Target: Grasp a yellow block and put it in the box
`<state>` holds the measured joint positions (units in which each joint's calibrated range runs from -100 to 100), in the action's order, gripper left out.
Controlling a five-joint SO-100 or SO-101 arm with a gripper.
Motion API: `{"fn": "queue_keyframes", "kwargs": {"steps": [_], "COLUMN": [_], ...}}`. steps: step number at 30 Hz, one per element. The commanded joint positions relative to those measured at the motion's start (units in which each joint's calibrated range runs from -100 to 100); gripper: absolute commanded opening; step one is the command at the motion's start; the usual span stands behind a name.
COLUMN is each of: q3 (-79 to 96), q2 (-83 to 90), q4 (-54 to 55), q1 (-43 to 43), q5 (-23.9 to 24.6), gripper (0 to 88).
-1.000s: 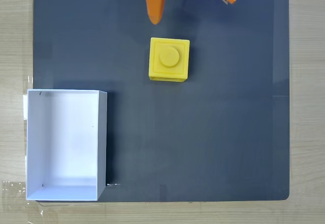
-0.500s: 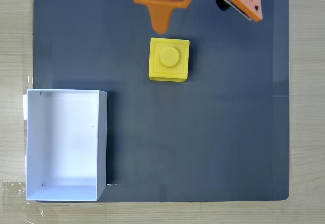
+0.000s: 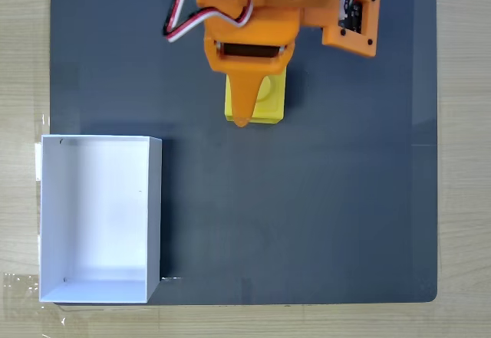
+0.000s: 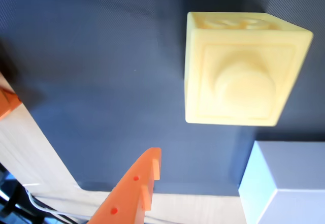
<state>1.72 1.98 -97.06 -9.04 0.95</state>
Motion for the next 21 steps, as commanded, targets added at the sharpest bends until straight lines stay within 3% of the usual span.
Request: {"fn": "queue_keyframes", "kwargs": {"steps": [1,21], "q3": [-2.5,-2.8], "q2": [-3.0,-20.5], "q4": [-0.2,9.8], "q1": [-0.1,4.7], "q5": [-0.6,-0.6], "gripper": [43.8,42.9]}}
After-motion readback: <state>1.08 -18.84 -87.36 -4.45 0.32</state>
